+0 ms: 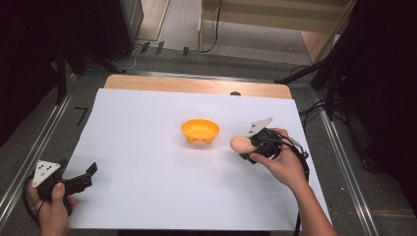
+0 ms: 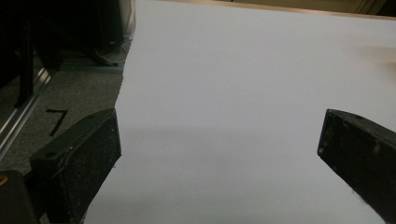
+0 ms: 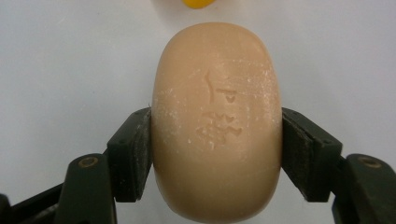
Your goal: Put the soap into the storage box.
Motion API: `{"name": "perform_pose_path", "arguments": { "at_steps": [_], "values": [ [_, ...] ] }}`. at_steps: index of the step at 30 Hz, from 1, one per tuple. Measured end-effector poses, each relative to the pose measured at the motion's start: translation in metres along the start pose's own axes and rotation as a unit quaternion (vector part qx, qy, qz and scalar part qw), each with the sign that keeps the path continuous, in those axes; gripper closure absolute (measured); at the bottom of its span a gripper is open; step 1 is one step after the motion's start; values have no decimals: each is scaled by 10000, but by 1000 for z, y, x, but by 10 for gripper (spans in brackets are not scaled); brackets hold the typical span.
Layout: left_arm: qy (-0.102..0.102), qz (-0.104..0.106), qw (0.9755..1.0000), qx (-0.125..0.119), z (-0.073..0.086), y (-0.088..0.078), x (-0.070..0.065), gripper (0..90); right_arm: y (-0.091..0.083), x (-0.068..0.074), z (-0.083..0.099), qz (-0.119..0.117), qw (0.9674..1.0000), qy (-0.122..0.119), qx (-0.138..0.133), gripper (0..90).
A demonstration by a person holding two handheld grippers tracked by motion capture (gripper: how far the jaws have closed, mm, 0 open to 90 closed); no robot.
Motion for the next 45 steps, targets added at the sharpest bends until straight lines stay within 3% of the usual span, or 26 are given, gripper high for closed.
{"name": "perform_pose_path", "arguments": {
  "at_steps": [21, 35, 45],
  "values": [
    [7, -1, 10000, -4, 0, 0, 0, 2, 1, -5, -28, -137, 9990, -420, 40, 335],
    [16, 4, 10000, -4, 0, 0, 0, 3, 8, -5, -47, -180, 9957, -901, 97, 335],
    [15, 6, 10000, -4, 0, 0, 0, 3, 10, -1, -63, -220, 9947, -1002, 107, 335]
  ]
}}
Point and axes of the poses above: each handheld gripper's, and its own axes: y roughly forward along the jaws, z roughly out of its underside, x roughly to its left, the point moved 10 cm from there along y, roughly forward along the jaws, and after that the axes turned 13 degrees about y, right-handed, at the moved point
